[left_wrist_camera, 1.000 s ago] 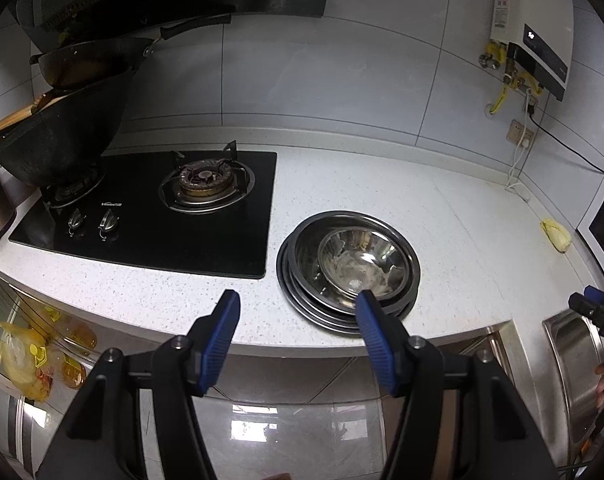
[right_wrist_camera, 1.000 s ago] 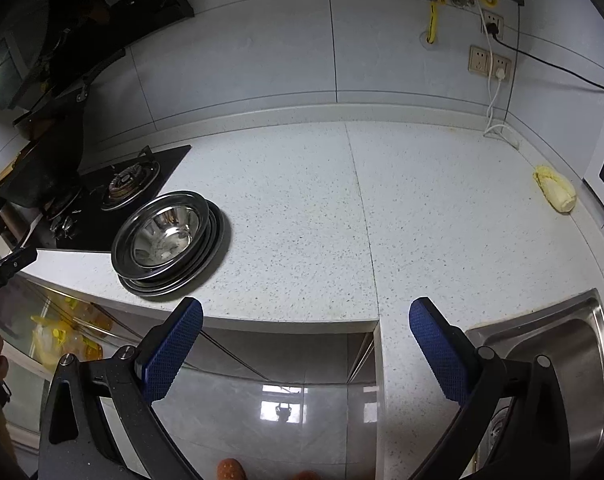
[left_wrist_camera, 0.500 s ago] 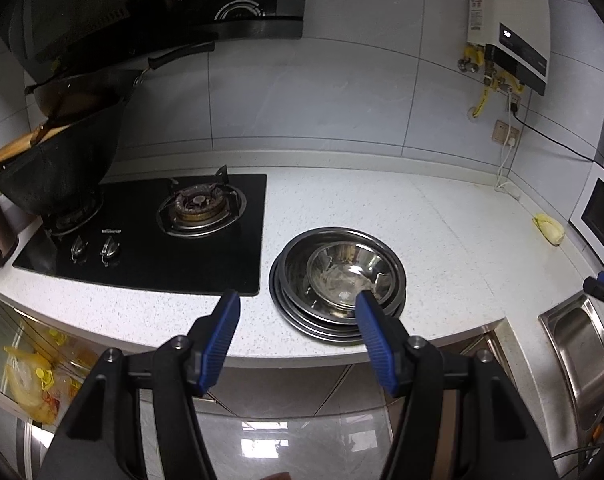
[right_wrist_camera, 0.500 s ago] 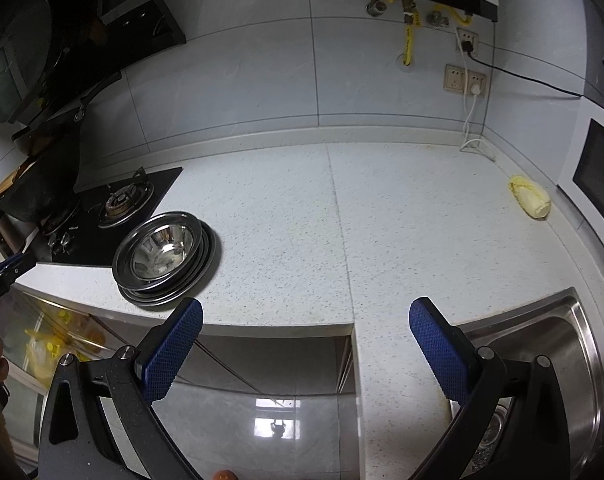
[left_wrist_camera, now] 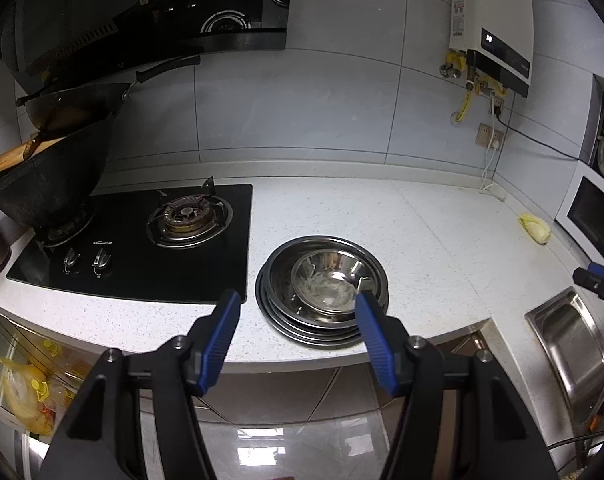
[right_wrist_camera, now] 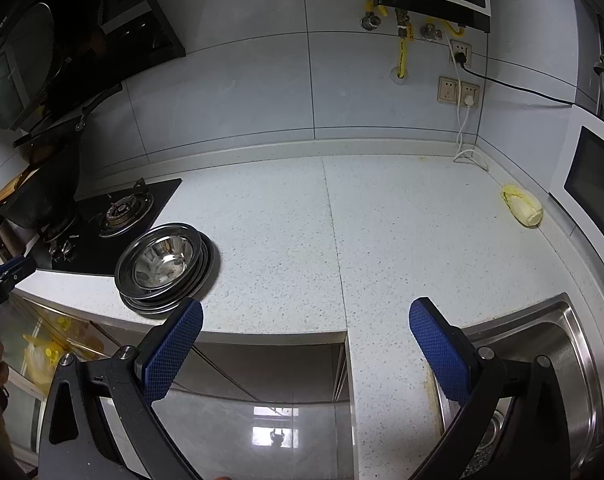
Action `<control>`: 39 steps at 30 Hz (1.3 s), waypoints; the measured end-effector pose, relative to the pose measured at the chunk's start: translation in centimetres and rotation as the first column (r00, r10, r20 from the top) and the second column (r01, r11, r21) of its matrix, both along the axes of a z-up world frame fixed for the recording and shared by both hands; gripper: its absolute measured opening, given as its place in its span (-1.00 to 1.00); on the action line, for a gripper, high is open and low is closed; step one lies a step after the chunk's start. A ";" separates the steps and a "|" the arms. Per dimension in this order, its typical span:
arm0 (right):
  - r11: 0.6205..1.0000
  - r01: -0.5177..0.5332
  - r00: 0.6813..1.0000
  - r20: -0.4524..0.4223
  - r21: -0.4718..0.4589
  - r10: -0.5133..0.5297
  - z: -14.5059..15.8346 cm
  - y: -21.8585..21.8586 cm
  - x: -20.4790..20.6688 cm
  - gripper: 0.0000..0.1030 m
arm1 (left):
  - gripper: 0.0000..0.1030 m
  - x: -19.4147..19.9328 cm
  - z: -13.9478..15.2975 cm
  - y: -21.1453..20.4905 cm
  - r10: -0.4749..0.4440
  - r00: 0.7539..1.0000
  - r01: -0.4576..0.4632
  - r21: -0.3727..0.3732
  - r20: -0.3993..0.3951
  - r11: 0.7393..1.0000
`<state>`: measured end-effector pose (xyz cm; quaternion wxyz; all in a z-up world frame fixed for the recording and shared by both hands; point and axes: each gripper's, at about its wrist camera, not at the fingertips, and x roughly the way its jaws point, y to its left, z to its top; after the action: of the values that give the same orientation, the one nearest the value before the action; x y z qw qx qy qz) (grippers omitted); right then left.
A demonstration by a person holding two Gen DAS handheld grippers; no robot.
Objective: Organize plates and bowls
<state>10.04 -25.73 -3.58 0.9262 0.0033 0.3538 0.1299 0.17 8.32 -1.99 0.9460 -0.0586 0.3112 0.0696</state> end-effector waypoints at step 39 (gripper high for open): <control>0.999 -0.036 0.999 -0.016 -0.016 0.035 -0.5 1.2 -0.4 0.97 | 0.13 -1.0 0.1 0.5 0.006 1.000 -0.006 -0.010 -0.004 1.000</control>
<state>9.67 -24.50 -4.05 0.9211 -0.0095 0.3619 0.1435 -0.87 8.82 -1.94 0.9448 -0.0639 0.3134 0.0709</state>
